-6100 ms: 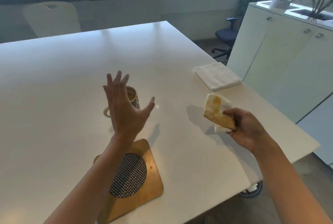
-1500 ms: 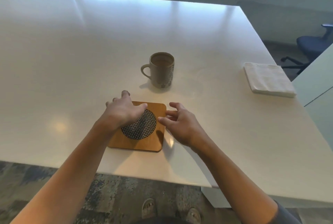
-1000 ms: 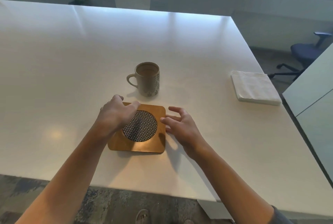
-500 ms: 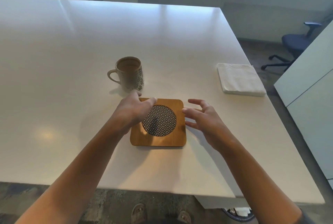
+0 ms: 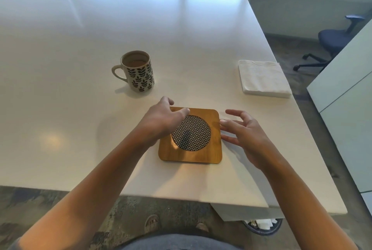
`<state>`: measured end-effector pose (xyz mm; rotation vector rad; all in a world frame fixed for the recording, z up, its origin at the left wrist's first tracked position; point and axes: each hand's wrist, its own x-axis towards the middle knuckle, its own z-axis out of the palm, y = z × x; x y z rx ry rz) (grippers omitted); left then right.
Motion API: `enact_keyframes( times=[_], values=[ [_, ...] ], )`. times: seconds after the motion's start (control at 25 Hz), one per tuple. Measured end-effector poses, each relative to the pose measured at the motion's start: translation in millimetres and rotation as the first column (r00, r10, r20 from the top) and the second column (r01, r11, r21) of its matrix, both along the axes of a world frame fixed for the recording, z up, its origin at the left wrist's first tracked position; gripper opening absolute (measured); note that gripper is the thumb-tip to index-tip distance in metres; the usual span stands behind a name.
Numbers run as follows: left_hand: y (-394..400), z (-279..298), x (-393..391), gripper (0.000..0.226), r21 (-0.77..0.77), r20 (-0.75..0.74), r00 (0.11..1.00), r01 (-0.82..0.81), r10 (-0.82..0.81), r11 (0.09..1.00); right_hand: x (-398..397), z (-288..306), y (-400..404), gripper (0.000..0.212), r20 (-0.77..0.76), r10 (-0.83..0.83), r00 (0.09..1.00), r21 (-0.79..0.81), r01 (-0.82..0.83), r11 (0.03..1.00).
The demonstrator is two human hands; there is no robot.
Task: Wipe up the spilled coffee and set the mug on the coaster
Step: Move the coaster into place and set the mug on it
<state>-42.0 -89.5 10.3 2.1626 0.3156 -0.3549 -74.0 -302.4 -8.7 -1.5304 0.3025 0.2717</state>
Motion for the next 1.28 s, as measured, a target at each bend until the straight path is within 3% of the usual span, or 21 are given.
enact_keyframes(
  times=[1.0, 1.28],
  values=[
    [-19, -8, -20, 0.047, 0.187, 0.035, 0.999, 0.027, -0.034, 0.982, -7, -11, -20, 0.025, 0.053, 0.064, 0.997, -0.206, -0.052, 0.977],
    [-12, -11, -20, 0.047, 0.190, 0.057, 0.997, 0.041, -0.052, 0.981, 0, -11, -19, 0.019, 0.075, 0.133, 0.988, -0.432, -0.088, 0.898]
  ],
)
